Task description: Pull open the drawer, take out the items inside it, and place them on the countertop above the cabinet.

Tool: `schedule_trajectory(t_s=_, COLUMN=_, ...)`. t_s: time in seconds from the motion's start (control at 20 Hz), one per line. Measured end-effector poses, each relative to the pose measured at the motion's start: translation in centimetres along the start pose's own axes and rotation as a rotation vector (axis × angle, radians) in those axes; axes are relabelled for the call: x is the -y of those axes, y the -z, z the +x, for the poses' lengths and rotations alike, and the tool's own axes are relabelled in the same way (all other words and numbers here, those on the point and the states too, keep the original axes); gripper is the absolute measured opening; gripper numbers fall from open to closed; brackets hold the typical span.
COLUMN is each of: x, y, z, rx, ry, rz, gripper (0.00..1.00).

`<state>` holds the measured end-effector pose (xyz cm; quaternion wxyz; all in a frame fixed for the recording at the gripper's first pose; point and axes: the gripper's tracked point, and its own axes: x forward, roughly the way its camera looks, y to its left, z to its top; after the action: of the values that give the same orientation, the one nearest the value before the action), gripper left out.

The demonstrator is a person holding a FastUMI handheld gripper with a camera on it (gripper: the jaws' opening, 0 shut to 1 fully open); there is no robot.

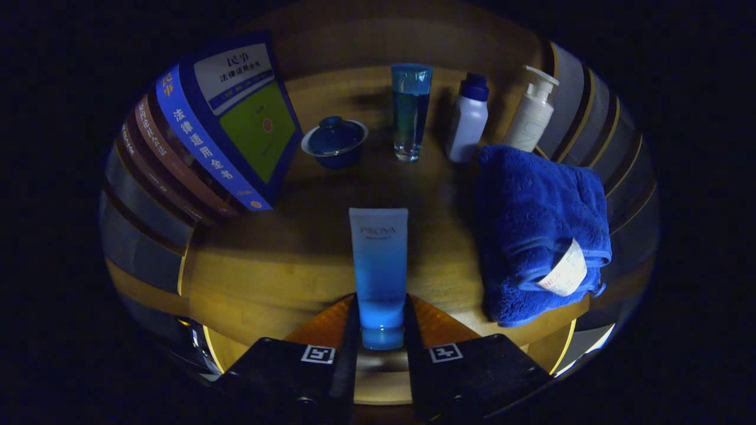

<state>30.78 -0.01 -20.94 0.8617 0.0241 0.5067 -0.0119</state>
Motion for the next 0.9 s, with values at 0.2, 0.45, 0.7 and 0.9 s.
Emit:
schedule_trajectory(t_s=0.2, x=0.1, y=0.4, z=-1.2, rx=0.011, ry=-0.002, rz=-0.02, gripper=0.77)
schedule_trajectory(t_s=0.45, x=-0.3, y=1.0, z=-5.1, rx=0.116, ry=-0.032, rz=-0.027, gripper=0.97)
schedule_trajectory(t_s=0.7, x=-0.4, y=3.7, z=-13.3, rx=0.363, ry=-0.046, rz=-0.067, gripper=0.97)
schedule_trajectory(t_s=0.9, x=-0.2, y=7.7, z=-19.6, rx=0.537, ry=-0.068, rz=-0.06, gripper=0.97)
